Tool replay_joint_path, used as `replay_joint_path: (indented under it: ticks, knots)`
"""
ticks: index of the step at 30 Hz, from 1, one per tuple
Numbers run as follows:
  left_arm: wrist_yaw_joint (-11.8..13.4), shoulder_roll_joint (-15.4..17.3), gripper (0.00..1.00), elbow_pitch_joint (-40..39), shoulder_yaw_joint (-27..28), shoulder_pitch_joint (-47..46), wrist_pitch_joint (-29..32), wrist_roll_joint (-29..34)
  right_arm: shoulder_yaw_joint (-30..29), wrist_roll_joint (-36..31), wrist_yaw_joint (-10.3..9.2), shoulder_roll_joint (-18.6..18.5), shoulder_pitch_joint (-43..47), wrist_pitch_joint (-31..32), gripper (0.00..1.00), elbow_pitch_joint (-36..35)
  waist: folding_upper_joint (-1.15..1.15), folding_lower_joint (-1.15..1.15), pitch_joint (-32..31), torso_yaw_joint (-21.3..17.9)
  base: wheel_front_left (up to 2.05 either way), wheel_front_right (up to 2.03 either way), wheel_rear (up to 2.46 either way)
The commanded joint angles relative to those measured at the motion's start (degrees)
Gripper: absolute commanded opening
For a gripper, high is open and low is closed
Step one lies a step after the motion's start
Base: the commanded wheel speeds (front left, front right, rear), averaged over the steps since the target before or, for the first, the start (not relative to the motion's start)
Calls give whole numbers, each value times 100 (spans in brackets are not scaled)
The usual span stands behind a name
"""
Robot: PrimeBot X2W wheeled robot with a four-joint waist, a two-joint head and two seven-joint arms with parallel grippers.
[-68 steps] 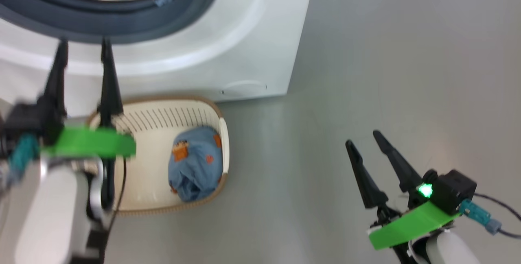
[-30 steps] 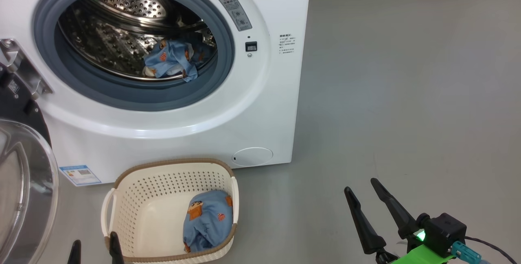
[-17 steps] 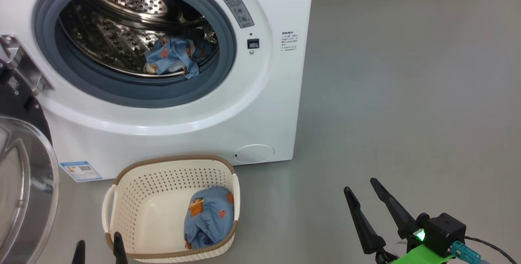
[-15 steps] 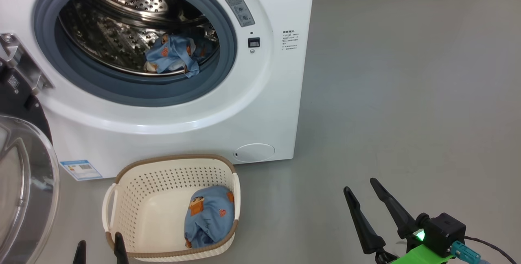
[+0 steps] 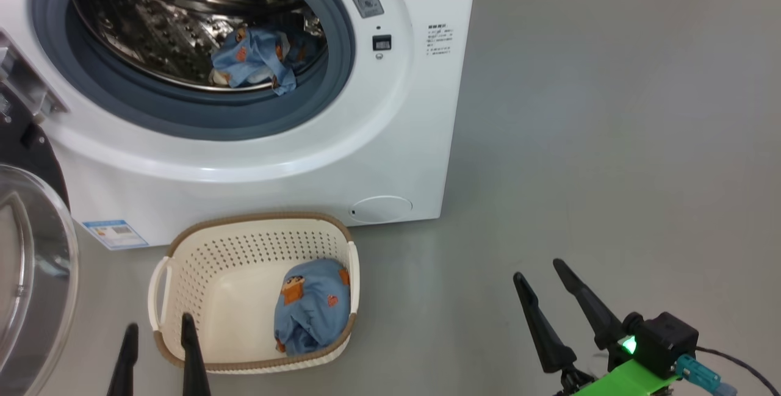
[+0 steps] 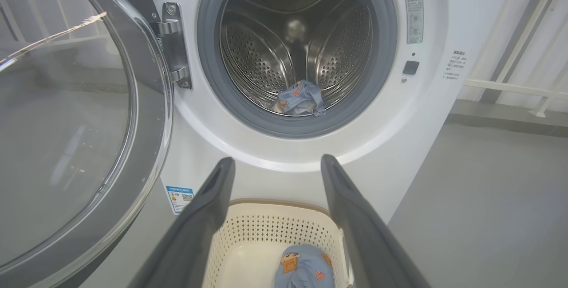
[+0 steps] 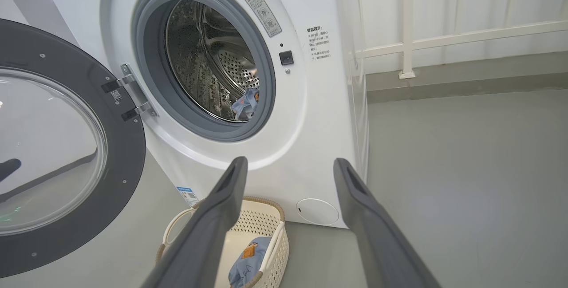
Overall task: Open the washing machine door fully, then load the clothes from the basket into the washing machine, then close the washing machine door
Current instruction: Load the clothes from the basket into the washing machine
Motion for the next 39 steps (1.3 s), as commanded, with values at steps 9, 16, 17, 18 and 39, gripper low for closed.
replay_joint_path:
  ticks: [9,16,17,18,39]
  knots:
    - [-162,-3,100,238,207,-1123,-36,85,66,52,9,-145,-389,-27,100,-247,0,0,568,28,0,0,0]
    - [-374,16,100,845,214,-2129,-36,-1,95,106,9,-288,-572,-27,100,-321,0,0,1167,-2,0,0,0]
    - [-408,31,100,959,205,-2310,-36,5,90,115,9,-320,-608,-27,100,-343,0,0,1284,-13,0,0,0]
    - [-438,47,100,1084,194,-2493,-36,10,80,125,9,-351,-643,-27,100,-364,0,0,1403,-29,0,0,0]
    - [-918,216,100,4172,248,-5597,-35,-104,-168,258,9,-607,-1282,-27,100,-872,0,0,3741,-412,0,0,0]
